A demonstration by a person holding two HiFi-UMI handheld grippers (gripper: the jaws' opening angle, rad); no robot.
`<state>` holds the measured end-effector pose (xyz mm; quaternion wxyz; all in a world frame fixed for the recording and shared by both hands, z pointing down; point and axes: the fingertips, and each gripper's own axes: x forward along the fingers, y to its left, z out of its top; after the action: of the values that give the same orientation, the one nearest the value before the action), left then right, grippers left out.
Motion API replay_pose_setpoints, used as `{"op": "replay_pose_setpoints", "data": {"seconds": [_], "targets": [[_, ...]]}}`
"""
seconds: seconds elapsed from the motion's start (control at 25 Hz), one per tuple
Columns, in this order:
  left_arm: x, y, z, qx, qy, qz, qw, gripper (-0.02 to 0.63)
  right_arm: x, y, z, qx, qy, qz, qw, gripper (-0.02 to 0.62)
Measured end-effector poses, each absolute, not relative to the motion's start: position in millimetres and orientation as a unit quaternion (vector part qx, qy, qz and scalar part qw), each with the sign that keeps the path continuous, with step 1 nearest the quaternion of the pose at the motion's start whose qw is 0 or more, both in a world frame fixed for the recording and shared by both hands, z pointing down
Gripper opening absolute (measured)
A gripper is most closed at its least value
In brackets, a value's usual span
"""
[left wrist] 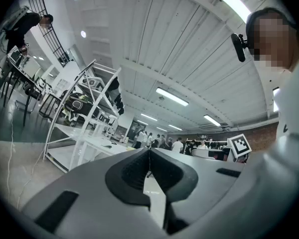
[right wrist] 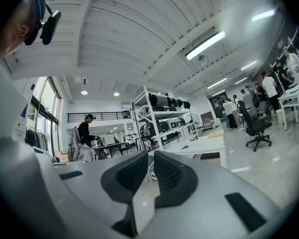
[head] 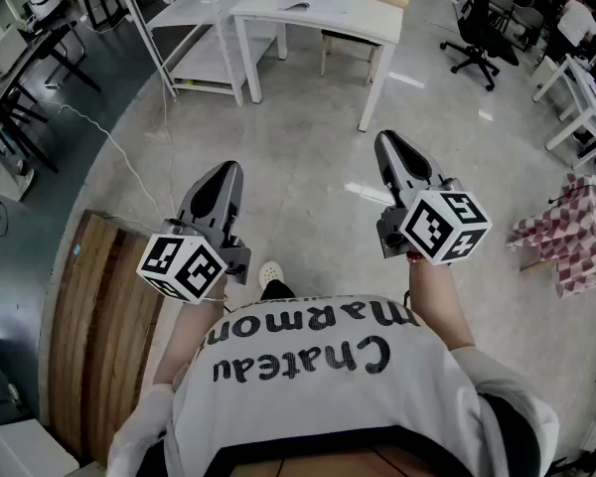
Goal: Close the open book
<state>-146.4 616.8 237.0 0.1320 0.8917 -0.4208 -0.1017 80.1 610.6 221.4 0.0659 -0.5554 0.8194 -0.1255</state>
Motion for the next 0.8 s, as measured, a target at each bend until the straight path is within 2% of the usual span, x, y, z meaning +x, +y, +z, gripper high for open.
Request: {"op": "replay_pose_setpoints", "data": {"seconds": [0.56, 0.8], "targets": [[-142.4, 583.2, 256.8, 0.891, -0.407, -0.117, 0.165, 0.023, 79.3, 581.8, 252.5, -0.553, 0.811, -0.179, 0.066, 0.057], [-137.6, 523.7, 274.2, 0.896, -0.396, -0.103, 0.173, 0.025, 71.3, 522.2, 272.5, -0.559, 0.806, -0.190, 0.036, 0.057]]}}
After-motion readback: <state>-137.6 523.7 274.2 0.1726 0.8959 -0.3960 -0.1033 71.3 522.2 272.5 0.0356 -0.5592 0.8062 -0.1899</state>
